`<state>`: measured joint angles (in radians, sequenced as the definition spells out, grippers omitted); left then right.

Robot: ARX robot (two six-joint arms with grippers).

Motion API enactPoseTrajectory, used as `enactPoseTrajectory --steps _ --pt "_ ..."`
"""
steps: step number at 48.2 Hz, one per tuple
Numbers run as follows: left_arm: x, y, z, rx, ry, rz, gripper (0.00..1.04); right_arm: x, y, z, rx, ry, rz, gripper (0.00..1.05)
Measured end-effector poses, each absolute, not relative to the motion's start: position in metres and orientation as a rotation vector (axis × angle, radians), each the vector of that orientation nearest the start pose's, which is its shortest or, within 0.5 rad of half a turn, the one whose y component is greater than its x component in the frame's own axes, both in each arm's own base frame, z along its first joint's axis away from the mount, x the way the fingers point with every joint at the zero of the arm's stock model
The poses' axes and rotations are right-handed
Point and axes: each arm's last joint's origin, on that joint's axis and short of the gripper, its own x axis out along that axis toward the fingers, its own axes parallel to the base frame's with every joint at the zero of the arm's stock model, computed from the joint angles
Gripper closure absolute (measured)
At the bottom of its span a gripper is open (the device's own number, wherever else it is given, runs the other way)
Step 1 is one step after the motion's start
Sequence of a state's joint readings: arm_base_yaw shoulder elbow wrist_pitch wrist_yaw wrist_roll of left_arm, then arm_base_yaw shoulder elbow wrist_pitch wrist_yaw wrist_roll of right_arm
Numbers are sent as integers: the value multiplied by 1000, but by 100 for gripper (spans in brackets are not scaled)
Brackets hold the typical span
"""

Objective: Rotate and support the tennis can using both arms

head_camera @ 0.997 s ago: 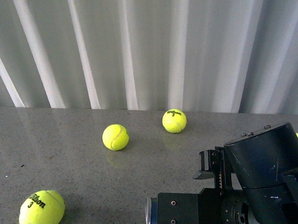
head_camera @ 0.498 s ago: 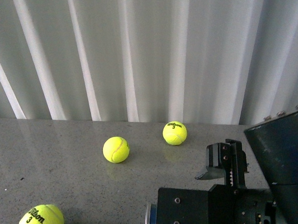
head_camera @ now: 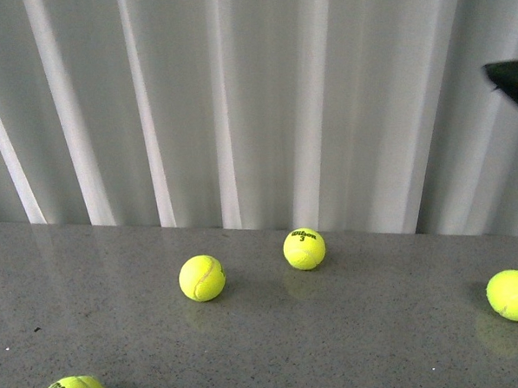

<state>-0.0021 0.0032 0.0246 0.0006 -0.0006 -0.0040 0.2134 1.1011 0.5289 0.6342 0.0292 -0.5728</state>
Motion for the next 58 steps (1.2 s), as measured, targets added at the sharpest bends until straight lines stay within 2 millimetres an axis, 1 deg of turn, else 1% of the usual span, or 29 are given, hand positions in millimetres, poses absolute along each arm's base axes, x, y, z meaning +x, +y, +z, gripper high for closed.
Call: enactPoseTrajectory --steps 3,6,8,9,11,13,15,17,18,22,24,29,31,41,49,54,58 --pt "96 0 172 -4 -22 -2 7 218 30 262 -460 -137 60 7" --pt "96 0 172 -4 -22 -2 7 205 13 255 -373 -138 -41 7" --pt "96 0 172 -4 -22 -2 7 201 8 252 -339 -141 -68 7" --pt "96 0 172 -4 -22 -2 7 198 5 250 -299 -127 -54 10" --pt "96 0 172 -4 -22 -2 7 191 1 245 -226 -73 -29 16" --pt "96 0 172 -4 -22 -2 7 179 0 233 -143 -21 -11 25" --pt "96 0 172 -4 -22 -2 7 166 0 217 -85 4 1 36" --pt "96 0 172 -4 -22 -2 7 159 1 209 -62 12 5 43" --pt "96 0 172 -4 -22 -2 7 156 1 204 -52 14 5 48" --pt "96 0 172 -4 -22 -2 7 148 0 197 -26 9 4 68" --pt "96 0 172 -4 -22 -2 7 146 0 196 -22 8 3 73" --pt "96 0 172 -4 -22 -2 7 139 0 189 -17 6 3 96" --pt "96 0 172 -4 -22 -2 7 137 0 186 -17 8 3 101" --pt "96 0 172 -4 -22 -2 7 126 0 178 -13 6 3 101" --pt "96 0 172 -4 -22 -2 7 121 0 174 -13 6 3 101" --pt "96 0 172 -4 -22 -2 7 119 0 168 -13 -3 3 101" --pt "96 0 172 -4 -22 -2 7 117 0 168 -12 -5 3 101"
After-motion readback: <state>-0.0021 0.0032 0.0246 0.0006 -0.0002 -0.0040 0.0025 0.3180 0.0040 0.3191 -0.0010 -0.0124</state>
